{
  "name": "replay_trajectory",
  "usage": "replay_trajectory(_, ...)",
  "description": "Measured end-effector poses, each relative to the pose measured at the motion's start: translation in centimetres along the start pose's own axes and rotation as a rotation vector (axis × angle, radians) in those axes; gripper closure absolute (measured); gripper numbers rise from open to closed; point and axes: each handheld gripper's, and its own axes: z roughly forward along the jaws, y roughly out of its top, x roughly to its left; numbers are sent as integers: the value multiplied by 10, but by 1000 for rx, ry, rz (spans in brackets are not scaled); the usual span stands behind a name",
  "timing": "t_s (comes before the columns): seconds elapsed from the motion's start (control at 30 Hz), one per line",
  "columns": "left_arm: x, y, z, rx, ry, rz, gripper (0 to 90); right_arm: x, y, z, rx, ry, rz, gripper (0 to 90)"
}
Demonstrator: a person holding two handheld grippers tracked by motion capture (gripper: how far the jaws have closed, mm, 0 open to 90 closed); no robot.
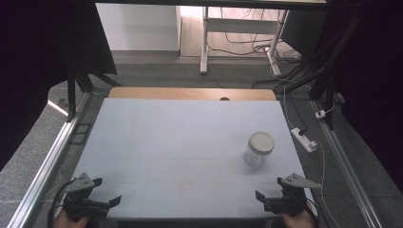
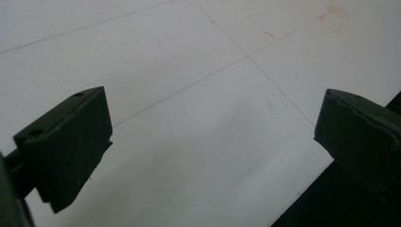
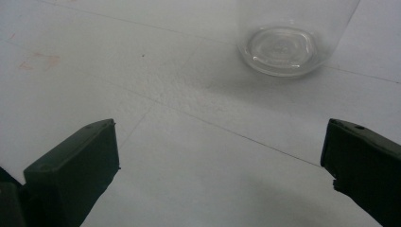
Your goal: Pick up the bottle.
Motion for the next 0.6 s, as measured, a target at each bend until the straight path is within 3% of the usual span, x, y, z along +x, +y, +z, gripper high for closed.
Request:
replay_trajectory(0.47,0,0,0,1,-3,0,0,3,1,0,5,-13,-25,0)
replay_trajectory(0.6,0,0,0,4,-3,4,0,4,3,-2,-16,-20,-38,0)
